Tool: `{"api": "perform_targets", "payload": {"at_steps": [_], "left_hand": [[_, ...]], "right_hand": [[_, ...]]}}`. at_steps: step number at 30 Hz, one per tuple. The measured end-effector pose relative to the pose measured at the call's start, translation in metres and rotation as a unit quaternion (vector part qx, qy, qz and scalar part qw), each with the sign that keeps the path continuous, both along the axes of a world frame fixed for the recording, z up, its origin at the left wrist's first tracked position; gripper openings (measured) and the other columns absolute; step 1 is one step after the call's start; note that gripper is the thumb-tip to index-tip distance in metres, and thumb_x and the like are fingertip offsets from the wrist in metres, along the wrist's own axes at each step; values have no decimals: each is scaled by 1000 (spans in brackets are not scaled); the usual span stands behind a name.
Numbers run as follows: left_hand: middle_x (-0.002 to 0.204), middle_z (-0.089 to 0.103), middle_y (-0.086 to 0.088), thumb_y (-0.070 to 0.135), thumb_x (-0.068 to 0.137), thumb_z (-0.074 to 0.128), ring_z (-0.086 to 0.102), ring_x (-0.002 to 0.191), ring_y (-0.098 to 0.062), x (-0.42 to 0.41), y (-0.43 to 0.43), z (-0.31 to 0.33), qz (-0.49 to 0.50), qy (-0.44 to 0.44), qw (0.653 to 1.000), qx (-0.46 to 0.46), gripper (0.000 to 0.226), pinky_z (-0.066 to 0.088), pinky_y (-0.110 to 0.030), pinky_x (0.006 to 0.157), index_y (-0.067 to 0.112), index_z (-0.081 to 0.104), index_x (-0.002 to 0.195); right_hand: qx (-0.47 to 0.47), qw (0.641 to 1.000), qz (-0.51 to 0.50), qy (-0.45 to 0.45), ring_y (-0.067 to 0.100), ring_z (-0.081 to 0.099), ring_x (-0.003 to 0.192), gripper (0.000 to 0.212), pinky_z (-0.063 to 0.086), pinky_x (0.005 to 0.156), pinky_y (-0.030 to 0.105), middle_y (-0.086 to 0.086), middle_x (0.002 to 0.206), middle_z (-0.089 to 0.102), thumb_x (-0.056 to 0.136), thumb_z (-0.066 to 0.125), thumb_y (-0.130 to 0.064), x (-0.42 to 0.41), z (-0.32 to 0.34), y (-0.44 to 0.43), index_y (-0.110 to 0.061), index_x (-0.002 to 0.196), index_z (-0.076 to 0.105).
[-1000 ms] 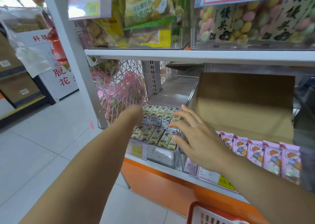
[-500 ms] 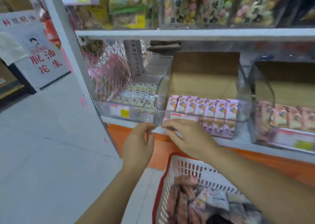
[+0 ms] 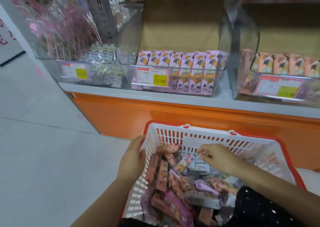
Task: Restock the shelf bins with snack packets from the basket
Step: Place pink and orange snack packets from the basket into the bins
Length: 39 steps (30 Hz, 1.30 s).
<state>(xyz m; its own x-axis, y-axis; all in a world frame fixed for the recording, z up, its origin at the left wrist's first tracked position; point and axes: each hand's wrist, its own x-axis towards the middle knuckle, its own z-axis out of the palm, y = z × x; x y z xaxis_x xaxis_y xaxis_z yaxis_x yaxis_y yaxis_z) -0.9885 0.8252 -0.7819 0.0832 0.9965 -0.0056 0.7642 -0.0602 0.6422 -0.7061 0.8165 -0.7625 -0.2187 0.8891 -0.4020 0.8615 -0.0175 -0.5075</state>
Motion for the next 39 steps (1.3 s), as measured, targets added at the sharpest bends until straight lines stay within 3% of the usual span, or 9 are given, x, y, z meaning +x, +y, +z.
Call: {"api": "perform_targets", "payload": {"at_steps": [6, 11, 14, 18, 25, 27, 29, 34, 39], "left_hand": [[138, 49, 3, 9, 96, 46, 47, 123, -13, 0, 1, -8, 12, -4, 1000, 22, 45, 30, -16, 97, 18, 43, 140], [138, 48, 6, 11, 97, 45, 44, 122, -5, 1, 1, -8, 10, -9, 1000, 24, 44, 28, -13, 97, 20, 42, 141], [139, 48, 6, 12, 98, 44, 46, 124, -10, -1, 2, -9, 7, -11, 1000, 17, 44, 33, -19, 100, 21, 41, 141], [139, 48, 7, 12, 98, 44, 45, 124, -9, -1, 3, -8, 7, -14, 1000, 14, 45, 32, -18, 100, 23, 40, 142], [149, 36, 5, 13, 97, 44, 41, 130, -16, -4, 5, 6, -25, 44, 997, -50, 50, 35, -31, 103, 23, 32, 145], [150, 34, 2, 13, 96, 46, 40, 132, -18, -8, 12, 18, -57, 83, 991, -84, 49, 33, -31, 106, 20, 36, 144], [149, 37, -1, 16, 97, 46, 46, 128, -19, -6, 19, 45, -74, 92, 988, -102, 40, 33, -26, 103, 19, 47, 138], [128, 57, 6, 18, 98, 49, 54, 114, -8, 27, 12, 138, -66, -48, 996, -18, 31, 36, -15, 89, 20, 58, 127], [114, 58, 13, 27, 97, 51, 56, 98, 0, 64, -10, 201, -103, -118, 987, 40, 28, 40, -9, 75, 23, 59, 124]], "right_hand": [[-83, 995, 47, -31, 18, 57, 112, 41, 44, 87, 25, 4, 136, 54, 97, 49, -16, -19, -49, 17, -22, 138, 47], [-151, 982, 92, -62, 9, 50, 75, 63, 36, 62, 17, 2, 113, 60, 95, 45, -6, -41, -74, 27, -24, 151, 21], [-161, 978, 104, -87, 25, 56, 104, 64, 39, 74, 25, 11, 138, 50, 93, 44, -2, -46, -78, 31, -26, 149, 25], [-164, 979, 82, -86, 26, 55, 103, 50, 44, 81, 32, 11, 129, 54, 91, 43, 0, -43, -71, 32, -20, 137, 41], [-105, 994, 1, -37, 10, 58, 76, 45, 40, 60, 19, 10, 129, 56, 96, 45, -6, -20, -11, 23, -20, 138, 40], [-87, 996, -25, 7, 5, 52, 57, 40, 38, 54, 20, 11, 119, 62, 97, 47, -10, -16, 12, 19, -20, 135, 43], [-64, 997, -22, 39, 13, 55, 64, 34, 37, 59, 27, 12, 112, 65, 97, 49, -13, -16, 38, 14, -22, 129, 46], [9, 996, 7, 88, 33, 63, 99, 42, 48, 70, 37, 6, 106, 69, 97, 49, -16, -21, 111, -2, -31, 134, 41], [122, 987, 29, 97, 20, 53, 59, 45, 39, 55, 30, 8, 101, 70, 97, 47, -14, -25, 186, -16, -34, 136, 41]]}}
